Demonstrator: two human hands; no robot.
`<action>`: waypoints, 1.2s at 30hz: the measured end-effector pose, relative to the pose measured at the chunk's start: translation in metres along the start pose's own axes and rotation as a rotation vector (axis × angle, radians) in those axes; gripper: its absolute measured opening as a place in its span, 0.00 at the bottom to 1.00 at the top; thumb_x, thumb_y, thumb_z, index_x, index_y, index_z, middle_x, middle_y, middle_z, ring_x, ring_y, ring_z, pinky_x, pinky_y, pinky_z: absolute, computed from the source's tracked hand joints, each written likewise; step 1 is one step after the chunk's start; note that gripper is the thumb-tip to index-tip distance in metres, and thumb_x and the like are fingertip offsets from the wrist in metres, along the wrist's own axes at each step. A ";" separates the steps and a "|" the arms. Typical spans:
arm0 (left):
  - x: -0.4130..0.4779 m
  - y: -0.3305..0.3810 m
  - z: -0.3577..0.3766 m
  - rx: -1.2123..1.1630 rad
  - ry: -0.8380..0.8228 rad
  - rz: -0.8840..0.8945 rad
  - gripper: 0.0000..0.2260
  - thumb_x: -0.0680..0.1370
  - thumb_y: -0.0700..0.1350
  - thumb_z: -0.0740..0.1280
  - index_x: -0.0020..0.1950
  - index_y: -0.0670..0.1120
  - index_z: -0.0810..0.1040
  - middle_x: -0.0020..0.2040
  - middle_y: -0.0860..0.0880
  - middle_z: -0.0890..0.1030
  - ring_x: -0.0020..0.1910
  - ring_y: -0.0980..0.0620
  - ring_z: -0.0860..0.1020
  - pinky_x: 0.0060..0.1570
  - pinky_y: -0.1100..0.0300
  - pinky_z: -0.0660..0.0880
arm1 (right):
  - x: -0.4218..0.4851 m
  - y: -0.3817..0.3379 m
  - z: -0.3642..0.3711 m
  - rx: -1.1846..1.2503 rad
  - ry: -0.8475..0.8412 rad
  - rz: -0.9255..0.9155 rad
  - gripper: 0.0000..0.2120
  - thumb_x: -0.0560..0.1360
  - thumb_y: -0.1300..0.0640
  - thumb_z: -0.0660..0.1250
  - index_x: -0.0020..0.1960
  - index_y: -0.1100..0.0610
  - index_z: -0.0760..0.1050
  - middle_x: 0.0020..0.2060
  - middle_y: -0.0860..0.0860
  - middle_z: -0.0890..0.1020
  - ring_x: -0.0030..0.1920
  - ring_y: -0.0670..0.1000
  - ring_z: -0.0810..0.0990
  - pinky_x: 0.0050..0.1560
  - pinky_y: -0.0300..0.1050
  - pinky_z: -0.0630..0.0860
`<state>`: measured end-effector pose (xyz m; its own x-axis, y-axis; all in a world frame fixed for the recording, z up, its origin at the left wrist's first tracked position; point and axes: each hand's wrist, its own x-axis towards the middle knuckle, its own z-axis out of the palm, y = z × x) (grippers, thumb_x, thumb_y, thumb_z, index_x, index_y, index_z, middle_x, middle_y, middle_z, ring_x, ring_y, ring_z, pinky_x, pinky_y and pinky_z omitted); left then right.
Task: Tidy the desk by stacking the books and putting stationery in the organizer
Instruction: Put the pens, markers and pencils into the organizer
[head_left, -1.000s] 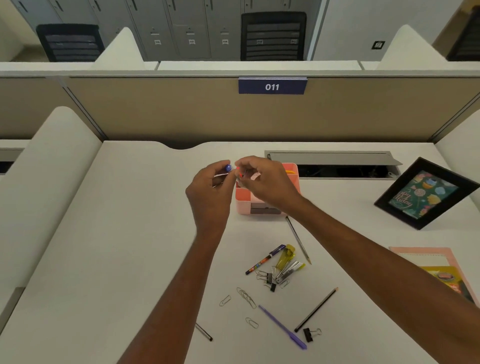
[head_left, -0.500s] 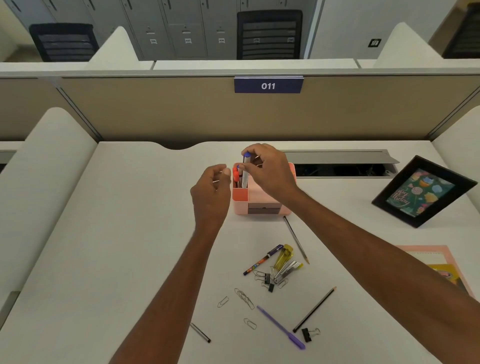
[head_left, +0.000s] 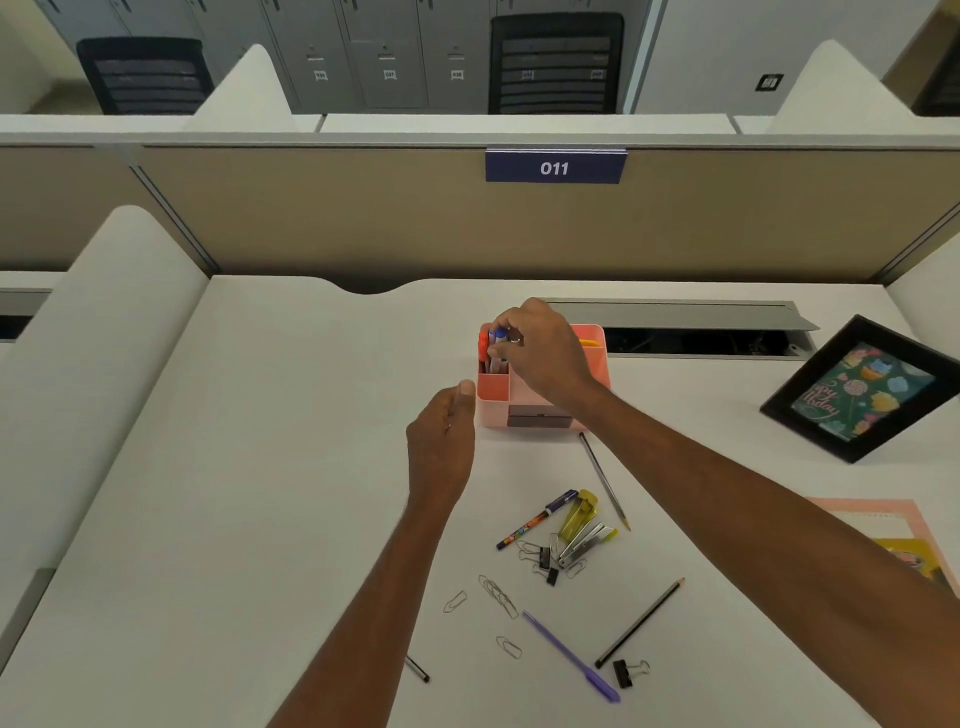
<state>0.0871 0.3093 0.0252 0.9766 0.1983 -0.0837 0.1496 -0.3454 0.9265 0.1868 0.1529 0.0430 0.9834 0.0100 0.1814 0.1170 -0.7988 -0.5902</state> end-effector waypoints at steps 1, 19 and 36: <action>-0.001 -0.002 0.000 0.001 -0.001 -0.014 0.20 0.86 0.59 0.59 0.47 0.46 0.79 0.41 0.50 0.81 0.40 0.59 0.76 0.43 0.66 0.72 | 0.000 0.001 0.002 -0.027 -0.012 0.004 0.12 0.77 0.52 0.76 0.59 0.53 0.84 0.53 0.50 0.82 0.48 0.47 0.78 0.47 0.40 0.74; -0.030 -0.041 -0.018 -0.102 0.033 -0.138 0.27 0.83 0.65 0.61 0.49 0.41 0.79 0.42 0.51 0.78 0.42 0.56 0.75 0.44 0.56 0.75 | -0.005 0.004 0.016 -0.163 -0.074 -0.061 0.11 0.81 0.56 0.71 0.62 0.54 0.81 0.58 0.53 0.84 0.48 0.49 0.79 0.48 0.40 0.74; -0.080 -0.068 -0.038 -0.112 0.063 -0.259 0.07 0.83 0.51 0.68 0.57 0.56 0.85 0.52 0.59 0.86 0.54 0.58 0.83 0.61 0.49 0.81 | -0.031 0.013 0.004 -0.008 0.079 -0.026 0.14 0.79 0.56 0.73 0.64 0.53 0.81 0.55 0.50 0.85 0.51 0.49 0.83 0.51 0.45 0.83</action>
<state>-0.0071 0.3524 -0.0172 0.8960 0.3245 -0.3031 0.3714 -0.1735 0.9121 0.1583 0.1444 0.0266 0.9659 -0.0162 0.2585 0.1412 -0.8038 -0.5779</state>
